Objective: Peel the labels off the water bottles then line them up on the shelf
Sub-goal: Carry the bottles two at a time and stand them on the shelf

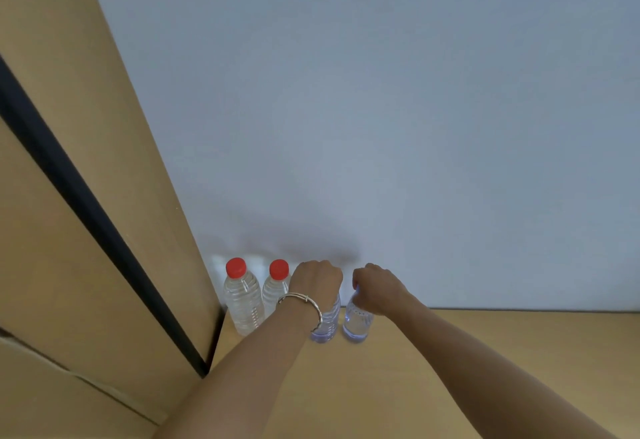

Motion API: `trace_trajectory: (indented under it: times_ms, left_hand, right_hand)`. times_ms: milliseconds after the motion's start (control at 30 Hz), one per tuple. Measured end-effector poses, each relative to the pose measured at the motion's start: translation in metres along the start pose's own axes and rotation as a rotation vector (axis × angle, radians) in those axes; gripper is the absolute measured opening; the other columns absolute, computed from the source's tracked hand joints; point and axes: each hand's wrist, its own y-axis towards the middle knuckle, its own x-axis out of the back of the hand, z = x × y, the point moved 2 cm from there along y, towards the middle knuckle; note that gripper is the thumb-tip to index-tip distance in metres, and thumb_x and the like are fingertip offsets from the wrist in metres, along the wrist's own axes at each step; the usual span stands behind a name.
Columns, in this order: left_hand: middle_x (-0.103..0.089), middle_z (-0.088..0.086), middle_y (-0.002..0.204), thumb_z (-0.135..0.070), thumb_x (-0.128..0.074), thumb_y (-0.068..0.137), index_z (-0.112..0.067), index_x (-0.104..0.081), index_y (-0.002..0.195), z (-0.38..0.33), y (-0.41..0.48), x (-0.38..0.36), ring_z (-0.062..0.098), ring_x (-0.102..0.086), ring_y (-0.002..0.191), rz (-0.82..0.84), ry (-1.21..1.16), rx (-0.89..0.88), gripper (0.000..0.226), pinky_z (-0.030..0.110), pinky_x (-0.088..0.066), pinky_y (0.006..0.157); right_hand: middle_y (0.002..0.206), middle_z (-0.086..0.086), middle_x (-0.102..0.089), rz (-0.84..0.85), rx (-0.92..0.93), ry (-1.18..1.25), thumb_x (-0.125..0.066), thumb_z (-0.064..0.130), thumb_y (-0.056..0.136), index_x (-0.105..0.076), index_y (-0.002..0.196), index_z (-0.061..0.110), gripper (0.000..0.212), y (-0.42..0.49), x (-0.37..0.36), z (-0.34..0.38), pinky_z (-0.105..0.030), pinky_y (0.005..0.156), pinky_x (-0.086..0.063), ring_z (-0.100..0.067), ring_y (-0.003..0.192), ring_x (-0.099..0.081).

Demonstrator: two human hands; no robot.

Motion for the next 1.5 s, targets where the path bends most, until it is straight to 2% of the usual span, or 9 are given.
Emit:
trace_trajectory:
  times_ms: [100, 200, 300, 500, 767, 1033, 1333, 1433, 1500]
  left_hand:
    - [-0.058, 0.012, 0.115, -0.006, -0.048, 0.090, -0.008, -0.056, 0.116, -0.004, -0.006, -0.008, 0.030, -0.059, 0.105, -0.012, 0.019, -0.003, 0.027, 0.035, -0.039, 0.078]
    - [-0.049, 0.010, 0.123, -0.018, -0.053, 0.089, -0.013, -0.046, 0.126, -0.006, -0.011, -0.016, 0.030, -0.053, 0.110, -0.028, -0.011, 0.025, 0.038, 0.040, -0.038, 0.086]
    - [-0.047, 0.008, 0.130, -0.026, -0.046, 0.096, -0.015, -0.044, 0.131, -0.007, -0.010, -0.004, 0.029, -0.051, 0.115, -0.105, -0.043, -0.018, 0.037, 0.040, -0.039, 0.089]
    - [-0.052, 0.005, 0.129, -0.029, -0.040, 0.098, -0.017, -0.047, 0.132, -0.029, -0.008, 0.057, 0.025, -0.054, 0.113, -0.295, -0.095, -0.119, 0.037, 0.035, -0.043, 0.082]
    - [-0.052, 0.003, 0.132, -0.034, -0.034, 0.100, -0.020, -0.040, 0.139, -0.114, -0.021, 0.141, 0.023, -0.054, 0.114, -0.435, -0.040, -0.194, 0.042, 0.036, -0.045, 0.083]
    - [-0.054, 0.004, 0.131, -0.035, -0.032, 0.101, -0.020, -0.037, 0.142, -0.283, -0.064, 0.228, 0.025, -0.054, 0.114, -0.571, -0.043, -0.348, 0.044, 0.037, -0.046, 0.083]
    - [-0.051, 0.004, 0.133, -0.034, -0.031, 0.100, -0.020, -0.037, 0.141, -0.555, -0.133, 0.273, 0.025, -0.051, 0.118, -0.596, -0.044, -0.738, 0.043, 0.037, -0.044, 0.086]
    - [-0.050, 0.003, 0.134, -0.035, -0.031, 0.100, -0.021, -0.036, 0.142, -0.644, -0.166, 0.274, 0.025, -0.049, 0.120, -0.565, -0.050, -0.902, 0.044, 0.038, -0.044, 0.090]
    - [-0.052, 0.005, 0.131, -0.034, -0.032, 0.100, -0.019, -0.039, 0.139, -0.695, -0.189, 0.270, 0.026, -0.051, 0.118, -0.549, -0.054, -1.020, 0.043, 0.039, -0.044, 0.088]
  right_hand:
    - [0.122, -0.008, -0.052, 0.034, -0.040, 0.003, -0.059, 0.033, 0.090, -0.054, 0.122, 0.011, 0.040, -0.007, 0.001, -0.001, -0.032, 0.083, -0.045, -0.027, 0.108, -0.057]
    - [0.127, -0.006, -0.051, 0.034, -0.053, 0.009, -0.056, 0.042, 0.091, -0.049, 0.129, 0.013, 0.048, -0.015, 0.006, -0.002, -0.033, 0.087, -0.045, -0.025, 0.112, -0.056]
    - [0.131, -0.006, -0.050, -0.007, -0.045, -0.015, -0.051, 0.044, 0.094, -0.048, 0.132, 0.014, 0.049, -0.027, 0.021, -0.002, -0.035, 0.090, -0.044, -0.026, 0.114, -0.056]
    - [0.135, -0.006, -0.049, -0.090, -0.048, -0.043, -0.043, 0.046, 0.098, -0.046, 0.136, 0.014, 0.050, -0.058, 0.067, -0.017, -0.037, 0.094, -0.043, -0.026, 0.119, -0.054]
    - [0.139, -0.005, -0.046, -0.254, -0.141, -0.055, -0.039, 0.048, 0.099, -0.042, 0.140, 0.015, 0.052, -0.159, 0.125, -0.095, -0.038, 0.094, -0.043, -0.026, 0.121, -0.053]
    - [0.136, -0.005, -0.047, -0.405, -0.384, -0.020, -0.037, 0.047, 0.099, -0.045, 0.137, 0.016, 0.049, -0.333, 0.144, -0.242, -0.039, 0.092, -0.042, -0.027, 0.118, -0.054]
    - [0.133, -0.006, -0.049, -0.513, -0.772, 0.059, -0.039, 0.048, 0.098, -0.047, 0.136, 0.016, 0.050, -0.580, 0.107, -0.407, -0.039, 0.091, -0.044, -0.029, 0.116, -0.054]
    - [0.120, -0.004, -0.053, -0.520, -0.947, 0.094, -0.039, 0.046, 0.098, -0.050, 0.130, 0.013, 0.047, -0.665, 0.083, -0.444, -0.039, 0.086, -0.049, -0.025, 0.103, -0.058]
    - [0.109, -0.004, -0.055, -0.521, -1.056, 0.123, -0.040, 0.045, 0.098, -0.055, 0.117, 0.011, 0.042, -0.721, 0.064, -0.461, -0.037, 0.077, -0.050, -0.022, 0.090, -0.058]
